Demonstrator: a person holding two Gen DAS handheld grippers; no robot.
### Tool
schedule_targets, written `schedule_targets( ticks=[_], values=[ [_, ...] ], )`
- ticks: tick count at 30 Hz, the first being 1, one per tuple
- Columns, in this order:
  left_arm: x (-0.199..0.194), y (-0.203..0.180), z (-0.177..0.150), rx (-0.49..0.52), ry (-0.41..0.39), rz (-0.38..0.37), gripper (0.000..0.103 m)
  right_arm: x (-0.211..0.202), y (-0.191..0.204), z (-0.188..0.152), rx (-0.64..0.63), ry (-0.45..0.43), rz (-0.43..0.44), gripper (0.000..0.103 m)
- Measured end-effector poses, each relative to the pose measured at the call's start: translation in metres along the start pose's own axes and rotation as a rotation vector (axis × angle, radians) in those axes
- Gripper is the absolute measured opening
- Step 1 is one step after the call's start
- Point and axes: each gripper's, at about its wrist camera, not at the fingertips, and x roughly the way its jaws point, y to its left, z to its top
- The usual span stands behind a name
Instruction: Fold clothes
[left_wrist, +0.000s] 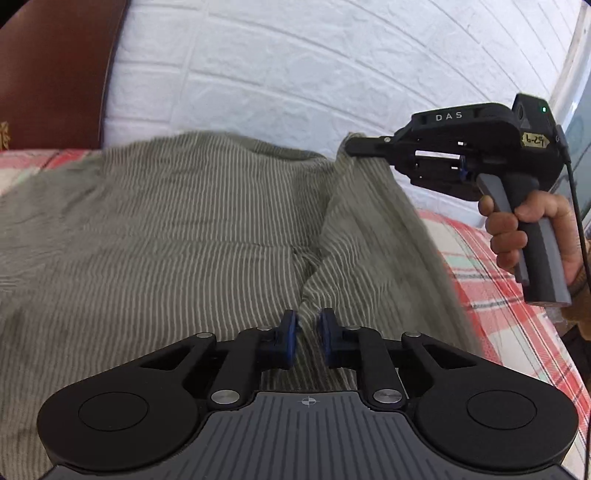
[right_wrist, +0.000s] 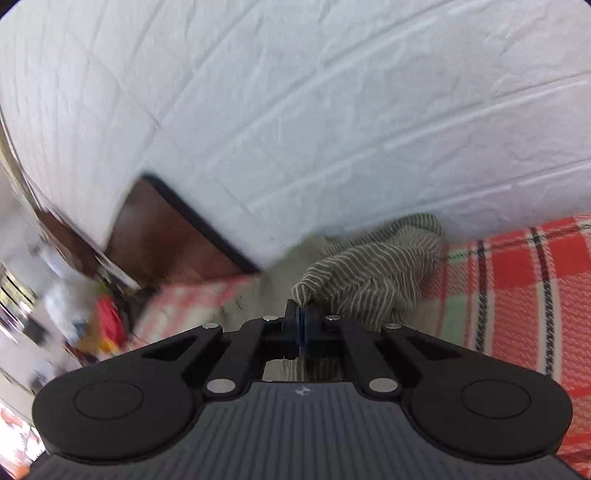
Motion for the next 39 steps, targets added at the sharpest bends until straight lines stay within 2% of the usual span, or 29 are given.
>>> schedule_targets(
  ticks=[5,7,10,12,13,14,15,16,20,24,26,27,29,30,31,33,34,36,39],
  values=[
    [0.0,-0.002,-0.003,0.037,-0.009,0.017,0.011,0.009,-0.04,-0.012,0.055,0.004,-0.114,0.002],
    [0.0,-0.003,-0.004,0.052,-0.013,0.024,0.016,0.014,-0.059,-0.02,0.092,0.01,-0.134,0.003],
    [0.0,-0.005,-0.005,0.077,-0.019,0.031,0.039,0.013,-0.072,-0.028,0.132,-0.015,-0.109,0.003],
    [-0.004,-0.005,-0.003,0.085,-0.025,0.043,0.056,0.006,-0.069,-0.026,0.137,-0.038,-0.098,0.01],
    [-0.006,-0.005,-0.001,0.085,-0.031,0.048,0.058,0.001,-0.065,-0.023,0.122,-0.062,-0.102,0.017],
    [-0.011,-0.003,0.001,0.073,-0.044,0.05,0.058,-0.005,-0.06,-0.021,0.105,-0.088,-0.11,0.022],
    [-0.016,-0.002,0.004,0.059,-0.058,0.05,0.058,-0.012,-0.054,-0.017,0.086,-0.121,-0.131,0.037],
    [-0.022,-0.001,0.008,0.043,-0.074,0.043,0.058,-0.018,-0.049,-0.013,0.071,-0.148,-0.143,0.045],
    [-0.041,-0.009,0.015,0.036,-0.075,-0.06,0.056,-0.029,-0.029,-0.01,0.014,-0.128,-0.081,0.044],
    [-0.038,-0.031,0.005,0.1,-0.009,-0.156,0.056,-0.016,-0.005,-0.025,-0.071,-0.006,-0.004,0.044],
    [-0.028,-0.039,-0.004,0.112,0.021,-0.164,0.056,-0.006,-0.002,-0.035,-0.095,0.05,-0.007,0.044],
    [-0.023,-0.042,-0.009,0.117,0.038,-0.169,0.056,-0.002,-0.006,-0.037,-0.101,0.06,-0.05,0.044],
    [-0.014,-0.049,-0.017,0.124,0.068,-0.177,0.056,0.005,-0.013,-0.043,-0.112,0.08,-0.137,0.042],
    [-0.014,-0.049,-0.019,0.121,0.067,-0.178,0.057,0.008,-0.018,-0.045,-0.114,0.082,-0.174,0.036],
    [-0.015,-0.049,-0.02,0.117,0.066,-0.179,0.057,0.009,-0.024,-0.044,-0.105,0.063,-0.191,0.019],
    [-0.016,-0.05,-0.022,0.111,0.064,-0.181,0.057,0.007,-0.034,-0.041,-0.058,0.037,-0.2,0.013],
    [-0.017,-0.05,-0.024,0.108,0.063,-0.182,0.057,0.005,-0.036,-0.04,-0.036,0.027,-0.198,0.013],
    [-0.018,-0.051,-0.026,0.101,0.061,-0.183,0.059,-0.007,-0.028,-0.041,-0.042,0.002,-0.193,0.019],
    [-0.02,-0.052,-0.03,0.091,0.058,-0.186,0.064,-0.025,-0.016,-0.043,-0.049,-0.032,-0.184,0.046]
  ],
)
